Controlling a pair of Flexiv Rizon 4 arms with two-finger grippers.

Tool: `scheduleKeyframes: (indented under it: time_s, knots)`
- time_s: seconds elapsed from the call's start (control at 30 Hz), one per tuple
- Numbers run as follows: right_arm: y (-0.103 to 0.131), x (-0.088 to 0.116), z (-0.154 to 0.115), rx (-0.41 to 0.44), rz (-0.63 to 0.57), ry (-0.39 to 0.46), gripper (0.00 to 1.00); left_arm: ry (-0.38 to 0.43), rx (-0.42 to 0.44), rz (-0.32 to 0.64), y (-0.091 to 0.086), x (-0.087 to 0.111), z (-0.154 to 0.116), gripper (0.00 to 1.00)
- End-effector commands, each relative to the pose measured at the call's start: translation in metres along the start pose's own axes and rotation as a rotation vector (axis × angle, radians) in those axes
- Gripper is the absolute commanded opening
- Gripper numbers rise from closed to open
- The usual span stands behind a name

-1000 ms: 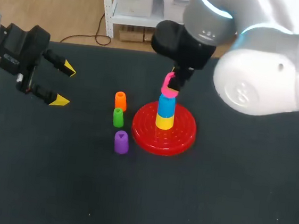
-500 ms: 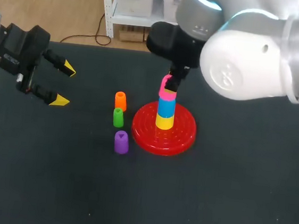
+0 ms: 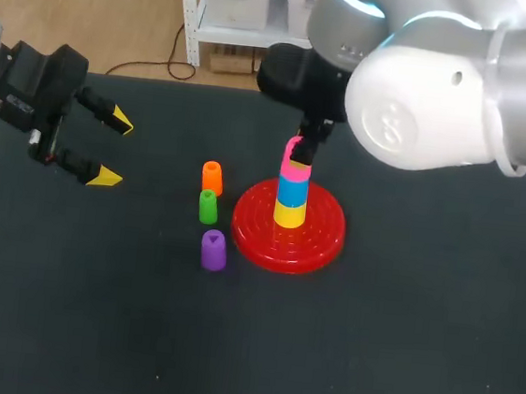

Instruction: Pick up and stack the cylinders on the red base in this order: pink,purple,orange,green

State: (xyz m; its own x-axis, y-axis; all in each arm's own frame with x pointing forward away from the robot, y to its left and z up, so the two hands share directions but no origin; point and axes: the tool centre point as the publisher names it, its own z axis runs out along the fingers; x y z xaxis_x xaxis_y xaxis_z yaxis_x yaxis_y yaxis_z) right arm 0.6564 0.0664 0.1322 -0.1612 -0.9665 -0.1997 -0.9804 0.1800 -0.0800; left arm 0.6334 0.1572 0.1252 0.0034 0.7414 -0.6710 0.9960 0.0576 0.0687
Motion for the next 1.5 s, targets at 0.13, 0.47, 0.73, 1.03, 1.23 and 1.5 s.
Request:
scheduleKeyframes:
  time_s: [0.13,0.47,0.73,1.03,1.23,1.5]
  knots:
    - [0.002,-0.001,0.004,-0.012,-0.005,0.007,0.0,0.0,-0.001,0.001,0.0,0.001,0.0,1.0]
    - [-0.001,0.003,0.013,-0.018,0.004,0.017,0.0,0.0,-0.001,0.001,0.0,0.001,0.0,1.0]
    - [-0.002,0.008,0.018,-0.033,0.028,0.012,0.0,0.0,-0.001,0.001,0.0,0.001,0.0,1.0]
    - [0.001,0.006,0.022,-0.04,0.017,0.024,0.0,0.0,-0.001,0.001,0.0,0.001,0.0,1.0]
    - [0.004,0.005,0.024,-0.033,-0.018,0.057,0.0,0.0,-0.001,0.001,0.0,0.001,0.0,1.0]
    - [0.006,0.004,0.025,-0.004,-0.059,0.101,0.0,0.0,-0.001,0.001,0.0,0.001,0.0,1.0]
